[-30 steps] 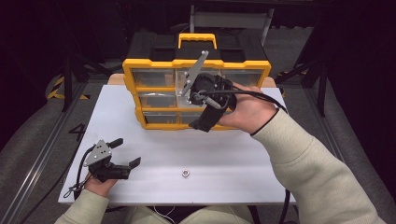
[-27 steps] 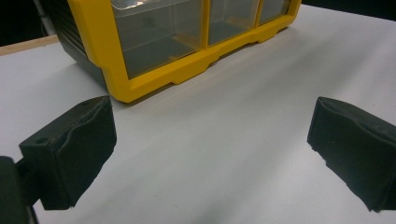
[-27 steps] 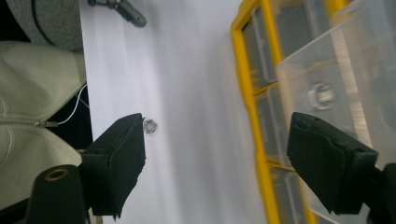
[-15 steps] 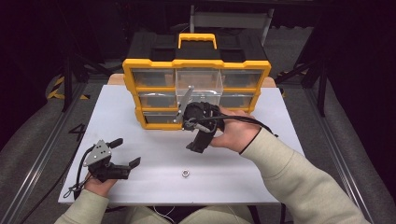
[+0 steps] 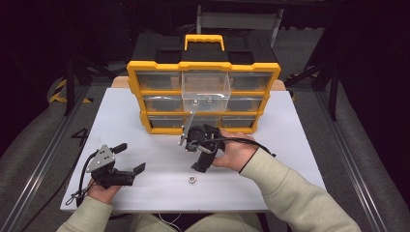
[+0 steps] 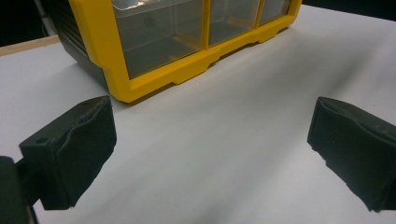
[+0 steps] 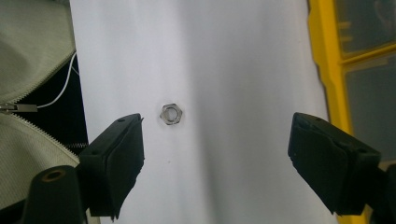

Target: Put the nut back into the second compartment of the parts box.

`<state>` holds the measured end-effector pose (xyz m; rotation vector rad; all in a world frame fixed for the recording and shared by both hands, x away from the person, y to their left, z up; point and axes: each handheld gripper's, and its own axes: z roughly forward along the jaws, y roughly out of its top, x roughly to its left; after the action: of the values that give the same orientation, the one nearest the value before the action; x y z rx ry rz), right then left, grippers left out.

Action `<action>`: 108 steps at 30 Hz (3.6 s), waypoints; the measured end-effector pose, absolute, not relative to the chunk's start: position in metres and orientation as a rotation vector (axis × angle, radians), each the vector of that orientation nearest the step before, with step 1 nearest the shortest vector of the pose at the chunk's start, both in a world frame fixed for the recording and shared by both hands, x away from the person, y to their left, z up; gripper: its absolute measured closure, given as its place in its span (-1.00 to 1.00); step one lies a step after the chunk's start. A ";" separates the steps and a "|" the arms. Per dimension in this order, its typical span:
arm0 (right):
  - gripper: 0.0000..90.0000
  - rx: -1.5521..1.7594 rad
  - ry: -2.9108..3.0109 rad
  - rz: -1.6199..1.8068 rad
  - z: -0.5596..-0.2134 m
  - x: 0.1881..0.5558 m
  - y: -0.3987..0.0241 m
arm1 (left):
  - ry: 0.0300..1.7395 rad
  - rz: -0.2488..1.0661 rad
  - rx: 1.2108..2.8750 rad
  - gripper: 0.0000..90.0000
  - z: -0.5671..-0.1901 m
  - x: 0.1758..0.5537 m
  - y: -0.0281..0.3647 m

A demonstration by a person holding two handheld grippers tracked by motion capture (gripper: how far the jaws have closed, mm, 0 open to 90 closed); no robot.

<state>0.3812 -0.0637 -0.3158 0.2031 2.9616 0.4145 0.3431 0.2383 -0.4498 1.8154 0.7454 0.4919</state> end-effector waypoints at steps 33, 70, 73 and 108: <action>-0.31 0.236 3.085 0.366 -0.417 0.383 -0.054 | 0.744 0.494 1.820 -0.95 -0.450 0.343 0.238; 0.55 0.099 3.069 0.386 -0.346 0.371 -0.048 | 0.745 0.496 1.819 -0.95 -0.450 0.343 0.238; 0.55 0.089 3.062 0.387 -0.328 0.369 -0.048 | 0.745 0.496 1.819 -0.96 -0.450 0.343 0.238; 0.55 0.118 2.952 0.455 -0.196 0.383 -0.060 | 0.740 0.495 1.819 -0.95 -0.450 0.343 0.238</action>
<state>0.3829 -0.0600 -0.1961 0.1180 2.9521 0.4551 0.3430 0.2380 -0.4497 1.8188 0.7397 0.4954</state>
